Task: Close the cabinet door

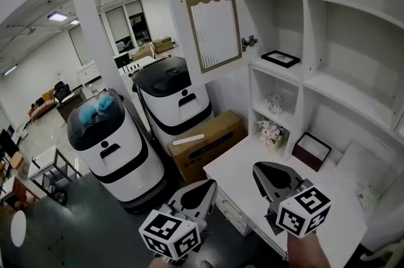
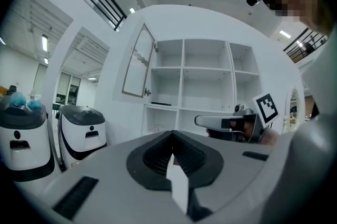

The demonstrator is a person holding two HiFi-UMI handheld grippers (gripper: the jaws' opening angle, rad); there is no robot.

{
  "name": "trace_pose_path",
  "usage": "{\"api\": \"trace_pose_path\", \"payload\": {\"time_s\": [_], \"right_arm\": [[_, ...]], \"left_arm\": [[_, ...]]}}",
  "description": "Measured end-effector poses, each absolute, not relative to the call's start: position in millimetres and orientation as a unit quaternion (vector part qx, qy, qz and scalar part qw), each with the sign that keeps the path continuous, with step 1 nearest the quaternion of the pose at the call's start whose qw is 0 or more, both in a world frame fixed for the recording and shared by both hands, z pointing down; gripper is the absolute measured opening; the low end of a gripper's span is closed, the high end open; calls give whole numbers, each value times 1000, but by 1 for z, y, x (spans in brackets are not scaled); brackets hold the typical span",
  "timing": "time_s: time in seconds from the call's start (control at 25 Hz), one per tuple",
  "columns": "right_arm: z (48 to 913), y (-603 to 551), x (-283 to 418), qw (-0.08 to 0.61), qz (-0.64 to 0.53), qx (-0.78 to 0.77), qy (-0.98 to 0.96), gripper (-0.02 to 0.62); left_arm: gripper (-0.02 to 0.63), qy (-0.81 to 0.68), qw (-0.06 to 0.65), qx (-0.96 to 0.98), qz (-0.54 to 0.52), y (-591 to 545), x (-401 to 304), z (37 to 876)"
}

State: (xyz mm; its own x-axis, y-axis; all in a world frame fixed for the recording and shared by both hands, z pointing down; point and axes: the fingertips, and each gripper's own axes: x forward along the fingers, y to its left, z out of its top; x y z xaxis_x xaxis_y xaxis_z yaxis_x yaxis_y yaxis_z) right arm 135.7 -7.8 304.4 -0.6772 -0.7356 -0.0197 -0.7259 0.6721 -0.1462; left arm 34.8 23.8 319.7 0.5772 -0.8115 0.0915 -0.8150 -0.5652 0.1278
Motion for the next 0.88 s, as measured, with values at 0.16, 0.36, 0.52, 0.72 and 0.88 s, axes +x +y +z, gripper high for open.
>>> {"api": "trace_pose_path", "payload": {"time_s": [0.16,0.36,0.52,0.72,0.88], "right_arm": [[303,-15,115,42,-66,-403,912,5],[302,-23,85,40,-66,-406,911,5],[301,-31,61,38,-64,-414,907,5],[299,-41,34,38,-61,-427,901,5],[300,-50,12,37,-59,-438,896,5]], "left_arm": [[5,-459,77,885,10,18,12,318],[5,-454,80,887,7,10,-18,318],[5,-446,82,891,3,0,-41,319],[5,-434,84,897,-1,-11,-70,320],[5,-427,84,901,-4,-22,-94,321]]}}
